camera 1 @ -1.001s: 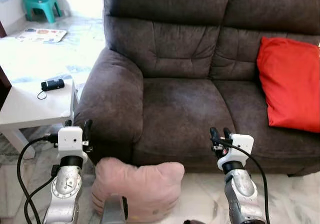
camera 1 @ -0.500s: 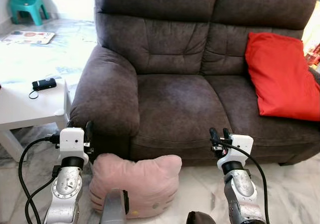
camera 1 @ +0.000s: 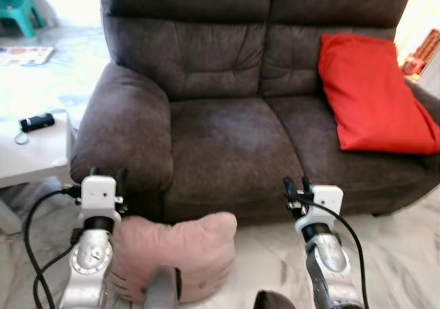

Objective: Move the pillow to the sofa from floor

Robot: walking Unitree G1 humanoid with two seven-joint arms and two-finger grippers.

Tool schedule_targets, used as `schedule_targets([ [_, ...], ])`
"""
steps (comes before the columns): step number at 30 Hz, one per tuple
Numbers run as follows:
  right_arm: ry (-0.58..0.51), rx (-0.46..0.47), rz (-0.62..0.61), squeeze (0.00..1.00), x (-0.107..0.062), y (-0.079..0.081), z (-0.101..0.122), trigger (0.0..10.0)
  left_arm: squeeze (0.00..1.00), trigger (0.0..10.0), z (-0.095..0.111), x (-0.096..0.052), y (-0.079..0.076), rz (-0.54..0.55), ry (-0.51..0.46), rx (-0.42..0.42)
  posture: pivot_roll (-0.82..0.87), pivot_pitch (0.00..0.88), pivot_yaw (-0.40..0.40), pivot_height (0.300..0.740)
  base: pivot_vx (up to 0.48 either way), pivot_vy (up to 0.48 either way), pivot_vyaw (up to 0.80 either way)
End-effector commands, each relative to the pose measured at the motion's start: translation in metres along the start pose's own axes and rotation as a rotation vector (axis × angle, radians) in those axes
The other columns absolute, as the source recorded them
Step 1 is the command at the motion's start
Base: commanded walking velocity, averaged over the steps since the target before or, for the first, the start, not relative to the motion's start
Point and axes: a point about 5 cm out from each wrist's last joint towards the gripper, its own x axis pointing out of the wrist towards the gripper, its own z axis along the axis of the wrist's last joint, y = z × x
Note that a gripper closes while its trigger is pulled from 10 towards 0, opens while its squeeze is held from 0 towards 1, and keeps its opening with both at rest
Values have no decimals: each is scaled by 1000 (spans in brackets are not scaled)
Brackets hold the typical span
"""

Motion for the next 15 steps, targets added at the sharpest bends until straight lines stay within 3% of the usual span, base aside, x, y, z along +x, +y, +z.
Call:
schedule_targets([
  [1,4,12,0,0,1,1,0,10000,0,10000,0,0,0,3,11,3,143,0,-98,591,0,0,0],
  [13,12,-8,20,0,2,3,-1,10000,0,10000,-1,0,-1,1,18,-3,144,0,-101,591,0,0,0],
  [15,9,-28,35,0,2,4,-1,10000,0,10000,-1,0,-1,1,17,-5,144,0,-101,591,0,0,800],
])
